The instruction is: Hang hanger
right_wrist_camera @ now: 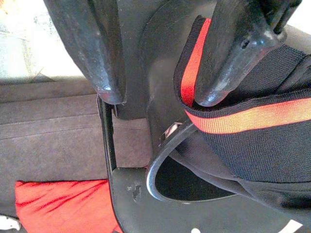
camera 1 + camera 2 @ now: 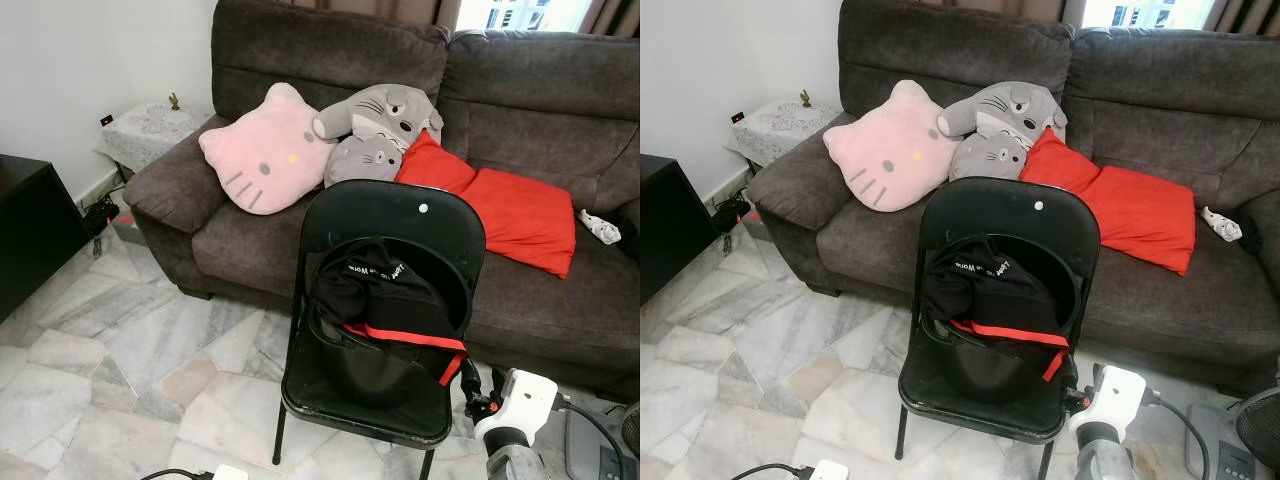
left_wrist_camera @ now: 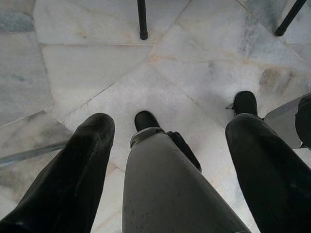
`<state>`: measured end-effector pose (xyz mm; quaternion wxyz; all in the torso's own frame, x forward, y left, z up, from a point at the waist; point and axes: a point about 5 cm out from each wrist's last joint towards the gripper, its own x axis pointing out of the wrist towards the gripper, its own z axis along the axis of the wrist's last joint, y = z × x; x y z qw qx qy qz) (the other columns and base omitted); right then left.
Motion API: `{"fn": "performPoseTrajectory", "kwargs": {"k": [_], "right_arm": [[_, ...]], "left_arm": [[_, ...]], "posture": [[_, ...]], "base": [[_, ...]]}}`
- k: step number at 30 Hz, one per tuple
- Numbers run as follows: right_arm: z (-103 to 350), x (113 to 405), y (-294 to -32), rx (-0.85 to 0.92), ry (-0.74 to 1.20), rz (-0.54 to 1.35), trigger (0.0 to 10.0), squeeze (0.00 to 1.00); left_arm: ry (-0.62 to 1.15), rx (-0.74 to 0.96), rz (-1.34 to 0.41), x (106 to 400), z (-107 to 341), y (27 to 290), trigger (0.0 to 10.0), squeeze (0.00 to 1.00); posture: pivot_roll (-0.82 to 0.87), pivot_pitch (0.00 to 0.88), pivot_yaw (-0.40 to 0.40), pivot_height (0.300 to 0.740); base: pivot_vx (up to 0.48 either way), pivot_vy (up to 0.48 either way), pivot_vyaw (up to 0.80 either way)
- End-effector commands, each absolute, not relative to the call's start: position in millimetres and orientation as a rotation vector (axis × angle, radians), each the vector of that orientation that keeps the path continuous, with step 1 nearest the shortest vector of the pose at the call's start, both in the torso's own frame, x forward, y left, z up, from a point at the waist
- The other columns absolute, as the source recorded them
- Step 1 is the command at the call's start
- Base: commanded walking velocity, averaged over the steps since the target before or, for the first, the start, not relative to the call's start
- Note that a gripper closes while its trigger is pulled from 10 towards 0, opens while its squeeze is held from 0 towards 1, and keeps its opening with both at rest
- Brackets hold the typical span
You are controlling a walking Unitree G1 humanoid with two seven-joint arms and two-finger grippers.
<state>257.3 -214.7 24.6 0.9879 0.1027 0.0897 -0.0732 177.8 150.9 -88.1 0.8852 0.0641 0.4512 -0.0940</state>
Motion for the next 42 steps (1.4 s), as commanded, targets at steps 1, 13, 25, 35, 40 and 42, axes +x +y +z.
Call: {"fn": "performPoseTrajectory", "kwargs": {"k": [1, 13, 25, 35, 40, 42], "right_arm": [[22, 256, -220, 0.191, 0.189, -0.162, 10.0, 0.00], [20, 262, -225, 0.143, 0.199, -0.132, 10.0, 0.00], [20, 269, -223, 0.108, 0.213, -0.073, 10.0, 0.00], [20, 272, -224, 0.069, 0.210, -0.065, 10.0, 0.00], [24, 277, -226, 0.034, 0.195, -0.055, 10.0, 0.00], [26, 278, -225, 0.028, 0.189, -0.049, 10.0, 0.00]], "left_arm": [[0.966, 0.152, -0.205, 173, -90, 153, 10.0, 0.00], [0.965, 0.154, -0.207, 174, -90, 154, 10.0, 0.00], [0.964, 0.158, -0.206, 175, -90, 155, 10.0, 0.00], [0.964, 0.159, -0.207, 174, -90, 155, 10.0, 0.00], [0.964, 0.158, -0.206, 174, -90, 155, 10.0, 0.00], [0.964, 0.158, -0.206, 174, -90, 155, 10.0, 0.00]], "posture": [[-0.08, 0.076, 0.010, 0.740], [-0.08, 0.076, 0.015, 0.740], [-0.07, 0.075, 0.020, 0.740], [-0.07, 0.073, 0.022, 0.740], [-0.07, 0.072, 0.022, 0.740], [-0.07, 0.071, 0.022, 0.740]], "base": [[0.000, 0.000, 0.00], [0.000, 0.000, 0.00], [0.000, 0.000, 0.00], [0.000, 0.000, 0.00], [0.000, 0.000, 0.00], [0.000, 0.000, 0.00]]}}
